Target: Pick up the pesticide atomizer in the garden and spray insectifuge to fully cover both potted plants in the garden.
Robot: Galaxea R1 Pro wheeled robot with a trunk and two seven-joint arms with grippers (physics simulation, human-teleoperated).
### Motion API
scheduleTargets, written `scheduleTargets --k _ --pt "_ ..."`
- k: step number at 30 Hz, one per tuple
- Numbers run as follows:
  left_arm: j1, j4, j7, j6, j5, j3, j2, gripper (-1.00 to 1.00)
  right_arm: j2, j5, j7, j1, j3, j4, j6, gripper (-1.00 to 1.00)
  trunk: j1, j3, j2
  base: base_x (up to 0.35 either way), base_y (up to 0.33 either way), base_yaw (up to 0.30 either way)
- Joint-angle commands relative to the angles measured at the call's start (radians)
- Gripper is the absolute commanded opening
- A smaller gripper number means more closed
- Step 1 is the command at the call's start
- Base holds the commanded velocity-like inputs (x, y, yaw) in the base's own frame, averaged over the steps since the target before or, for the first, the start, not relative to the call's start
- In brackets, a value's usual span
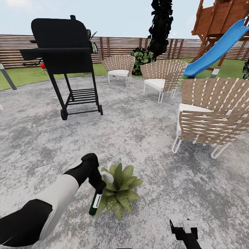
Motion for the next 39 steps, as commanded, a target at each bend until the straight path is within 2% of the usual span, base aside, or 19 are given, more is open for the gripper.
scheduleTargets --k 1,3,4,7,17,21,25,27,30,39 --pt "-0.006 0.001 -0.010 0.010 -0.010 0.000 -0.001 -1.00 0.000 0.010 0.001 -0.001 -0.008 0.001 -0.003 1.00 0.000 -0.001 0.000 0.000 0.000 0.000" --pt "-0.029 0.018 -0.011 0.010 -0.010 0.000 -0.012 -1.00 0.000 0.010 0.001 -0.001 -0.008 0.001 -0.003 1.00 0.000 -0.001 0.000 0.000 0.000 0.000" --pt "-0.046 0.051 -0.014 0.009 -0.010 0.000 -0.031 -1.00 0.000 0.010 0.002 -0.001 -0.008 0.001 -0.003 1.00 0.000 -0.001 0.000 0.000 0.000 0.000" --pt "-0.058 0.087 -0.020 0.008 -0.010 0.001 -0.052 -1.00 0.000 0.010 0.002 -0.001 -0.008 0.001 -0.003 1.00 0.000 -0.001 0.000 0.000 0.000 0.000" --pt "-0.062 0.120 -0.040 0.000 -0.010 -0.001 -0.025 -1.00 -0.001 0.011 0.004 0.000 -0.008 0.001 -0.003 1.00 0.000 -0.001 0.000 0.000 0.000 0.000" --pt "-0.058 0.120 -0.042 0.000 -0.011 -0.004 -0.026 -1.00 -0.001 0.011 0.003 -0.001 -0.008 0.000 -0.003 1.00 0.000 -0.001 0.000 0.000 0.000 0.000" --pt "-0.050 0.120 -0.042 0.001 -0.011 -0.029 -0.015 -1.00 0.000 0.011 0.001 -0.001 -0.008 -0.001 -0.003 1.00 0.000 -0.001 0.000 -0.008 0.001 0.000" --pt "-0.050 0.120 -0.042 0.002 -0.011 -0.035 0.000 -1.00 0.000 0.011 0.001 0.000 -0.008 -0.001 -0.003 1.00 0.000 -0.001 0.000 -0.173 0.062 0.000" --pt "-0.050 0.120 -0.041 0.004 -0.012 -0.037 0.005 -1.00 0.000 0.011 0.002 -0.001 -0.008 -0.001 -0.003 1.00 0.000 -0.001 0.000 -0.270 0.139 -0.008" --pt "-0.051 0.117 -0.041 0.007 -0.013 -0.038 0.005 -1.00 0.000 0.011 0.002 -0.001 -0.008 0.000 -0.003 1.00 0.000 -0.001 0.000 -0.157 0.253 -0.246"
